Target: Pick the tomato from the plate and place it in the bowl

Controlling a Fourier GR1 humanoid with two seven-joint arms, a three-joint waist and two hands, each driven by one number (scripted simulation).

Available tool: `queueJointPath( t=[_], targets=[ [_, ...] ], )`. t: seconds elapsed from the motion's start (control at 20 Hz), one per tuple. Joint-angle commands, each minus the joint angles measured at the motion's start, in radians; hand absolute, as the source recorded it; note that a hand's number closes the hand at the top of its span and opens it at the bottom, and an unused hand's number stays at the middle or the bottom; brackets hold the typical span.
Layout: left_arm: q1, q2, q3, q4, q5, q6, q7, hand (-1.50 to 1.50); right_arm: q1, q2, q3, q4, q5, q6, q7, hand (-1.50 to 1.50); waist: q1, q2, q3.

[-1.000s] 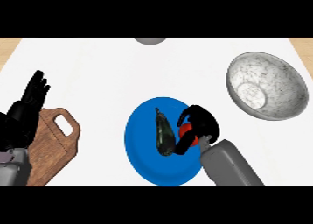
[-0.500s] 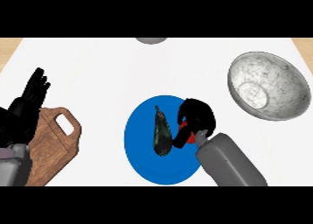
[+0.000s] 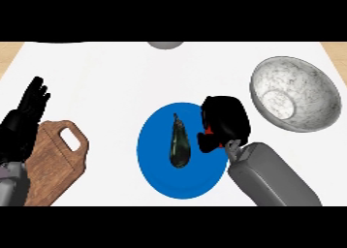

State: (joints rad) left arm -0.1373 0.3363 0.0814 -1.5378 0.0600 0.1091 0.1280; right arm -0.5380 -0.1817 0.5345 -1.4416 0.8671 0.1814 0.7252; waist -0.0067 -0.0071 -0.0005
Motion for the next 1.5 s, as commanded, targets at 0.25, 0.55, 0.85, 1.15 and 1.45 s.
queueJointPath(
  t=[0.25,0.55,0.85,1.15,1.45],
  targets=[
    [0.051,-0.019,-0.017,-0.049,-0.017,0.005,0.002,0.0,-0.097,-0.028,-0.1,-0.368,0.159,-0.035,0.214,1.5,-0.003,-0.004,0.0],
    [0.042,-0.027,0.001,-0.022,-0.02,-0.007,-0.001,0.0,-0.046,-0.119,-0.288,-0.531,0.073,0.072,0.186,1.5,0.001,0.004,0.0],
    [-0.038,-0.023,0.04,0.088,-0.03,-0.021,-0.048,0.0,-0.041,-0.145,-0.478,-0.387,-0.043,0.007,-0.008,1.5,0.004,0.008,0.001],
    [0.02,-0.046,0.01,0.001,-0.059,-0.017,-0.052,0.0,0.04,-0.175,-0.579,-0.146,-0.069,-0.154,-0.265,1.5,0.013,0.011,0.001],
    [-0.04,-0.015,0.054,0.0,-0.014,-0.07,0.038,0.0,-0.132,-0.167,-0.633,0.153,-0.076,-0.217,-0.391,1.5,0.017,0.009,0.001]
  ],
)
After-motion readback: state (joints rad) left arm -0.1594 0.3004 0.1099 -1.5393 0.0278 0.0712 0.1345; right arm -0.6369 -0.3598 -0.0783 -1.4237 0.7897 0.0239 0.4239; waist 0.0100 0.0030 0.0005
